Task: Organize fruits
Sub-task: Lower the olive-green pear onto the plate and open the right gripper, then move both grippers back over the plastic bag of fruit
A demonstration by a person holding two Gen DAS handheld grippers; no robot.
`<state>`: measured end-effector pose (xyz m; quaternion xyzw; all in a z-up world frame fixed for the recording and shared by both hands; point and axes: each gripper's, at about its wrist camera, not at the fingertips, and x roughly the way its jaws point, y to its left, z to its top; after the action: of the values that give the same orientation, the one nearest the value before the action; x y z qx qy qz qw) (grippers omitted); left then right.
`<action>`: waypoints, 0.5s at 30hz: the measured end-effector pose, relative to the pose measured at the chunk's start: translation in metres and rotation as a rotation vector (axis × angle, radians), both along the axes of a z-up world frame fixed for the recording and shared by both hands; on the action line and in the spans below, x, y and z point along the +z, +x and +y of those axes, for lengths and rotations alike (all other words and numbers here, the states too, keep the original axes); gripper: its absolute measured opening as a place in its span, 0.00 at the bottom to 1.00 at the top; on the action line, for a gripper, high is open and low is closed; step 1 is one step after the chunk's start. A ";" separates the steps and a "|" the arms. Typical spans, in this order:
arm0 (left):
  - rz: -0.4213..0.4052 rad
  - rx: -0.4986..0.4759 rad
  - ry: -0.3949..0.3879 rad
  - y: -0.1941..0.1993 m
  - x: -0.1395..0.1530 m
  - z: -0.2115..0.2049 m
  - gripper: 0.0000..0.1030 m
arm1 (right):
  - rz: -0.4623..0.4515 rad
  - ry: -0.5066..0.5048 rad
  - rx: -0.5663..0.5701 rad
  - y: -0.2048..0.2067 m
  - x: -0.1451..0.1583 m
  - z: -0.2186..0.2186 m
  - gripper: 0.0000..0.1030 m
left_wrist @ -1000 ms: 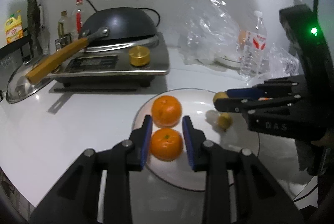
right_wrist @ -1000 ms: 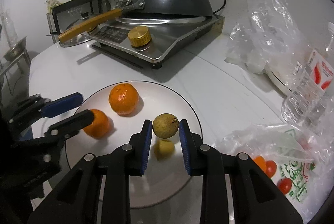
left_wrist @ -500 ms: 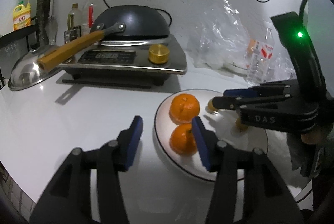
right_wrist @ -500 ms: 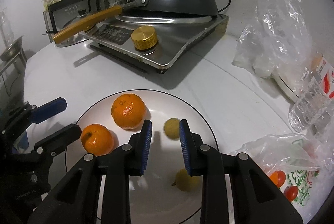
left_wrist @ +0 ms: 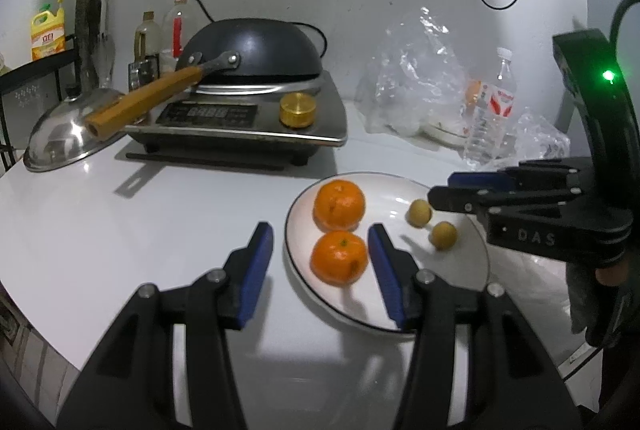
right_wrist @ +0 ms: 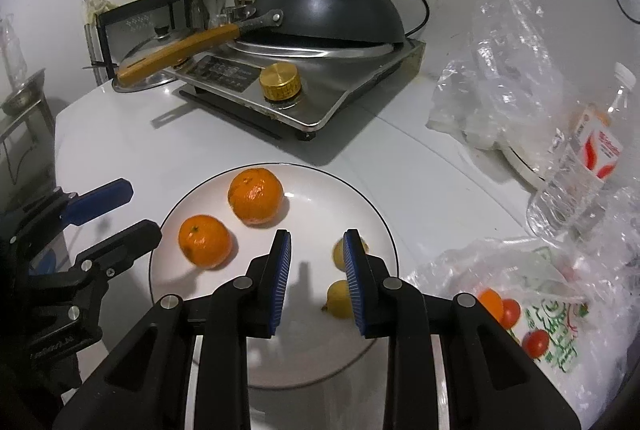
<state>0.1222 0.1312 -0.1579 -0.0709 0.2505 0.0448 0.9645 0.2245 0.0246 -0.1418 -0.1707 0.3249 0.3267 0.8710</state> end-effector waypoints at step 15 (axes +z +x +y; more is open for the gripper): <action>-0.016 -0.037 0.022 -0.014 0.016 -0.036 0.49 | -0.031 0.036 -0.037 -0.031 0.017 -0.040 0.28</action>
<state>0.1077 0.0954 -0.1415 -0.0560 0.2435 0.0292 0.9679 0.1937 -0.0157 -0.1250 -0.1539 0.3085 0.3134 0.8848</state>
